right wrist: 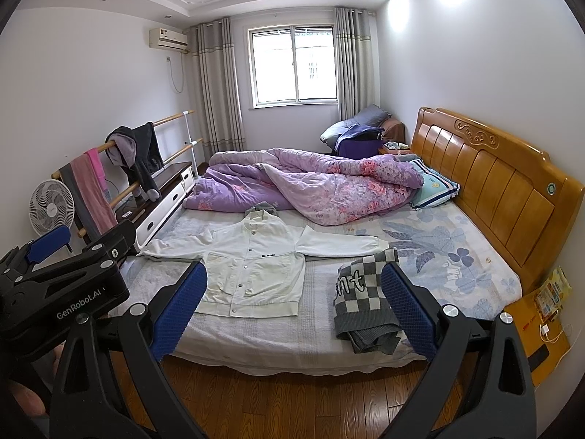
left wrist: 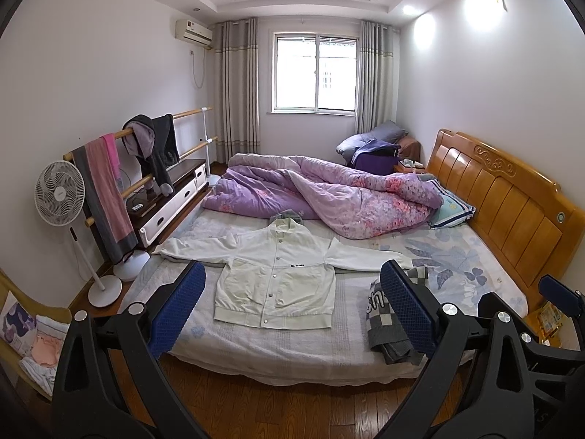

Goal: Fold large clothes

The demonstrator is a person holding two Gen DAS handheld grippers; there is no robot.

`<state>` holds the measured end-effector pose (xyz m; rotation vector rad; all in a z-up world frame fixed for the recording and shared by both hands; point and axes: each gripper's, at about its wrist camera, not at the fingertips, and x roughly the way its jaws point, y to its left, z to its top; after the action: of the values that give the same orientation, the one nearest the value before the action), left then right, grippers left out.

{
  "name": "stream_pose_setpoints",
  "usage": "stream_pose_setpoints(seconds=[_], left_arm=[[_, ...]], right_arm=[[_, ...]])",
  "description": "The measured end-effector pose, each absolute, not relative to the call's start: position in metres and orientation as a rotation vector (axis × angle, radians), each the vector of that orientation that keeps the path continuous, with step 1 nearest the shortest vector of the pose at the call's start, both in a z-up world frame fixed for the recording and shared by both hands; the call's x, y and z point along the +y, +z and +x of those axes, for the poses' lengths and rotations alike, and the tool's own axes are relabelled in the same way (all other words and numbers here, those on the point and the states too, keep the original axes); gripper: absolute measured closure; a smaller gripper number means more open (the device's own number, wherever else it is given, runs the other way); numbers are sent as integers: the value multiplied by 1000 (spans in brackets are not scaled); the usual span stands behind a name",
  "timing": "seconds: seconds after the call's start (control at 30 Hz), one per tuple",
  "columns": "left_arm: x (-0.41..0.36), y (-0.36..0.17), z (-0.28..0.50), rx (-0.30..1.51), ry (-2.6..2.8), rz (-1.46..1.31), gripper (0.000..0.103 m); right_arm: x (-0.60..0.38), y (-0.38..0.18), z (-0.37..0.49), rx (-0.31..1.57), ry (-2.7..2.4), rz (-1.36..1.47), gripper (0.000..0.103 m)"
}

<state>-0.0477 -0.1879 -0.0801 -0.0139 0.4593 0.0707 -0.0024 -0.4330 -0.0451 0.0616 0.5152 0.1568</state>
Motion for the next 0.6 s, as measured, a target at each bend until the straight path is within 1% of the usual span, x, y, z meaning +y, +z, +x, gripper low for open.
stream_pose_setpoints(seconds=[0.6], left_arm=[[-182, -83, -46, 466, 66, -16, 6]], right_arm=[[-434, -46, -2, 519, 154, 63, 10]])
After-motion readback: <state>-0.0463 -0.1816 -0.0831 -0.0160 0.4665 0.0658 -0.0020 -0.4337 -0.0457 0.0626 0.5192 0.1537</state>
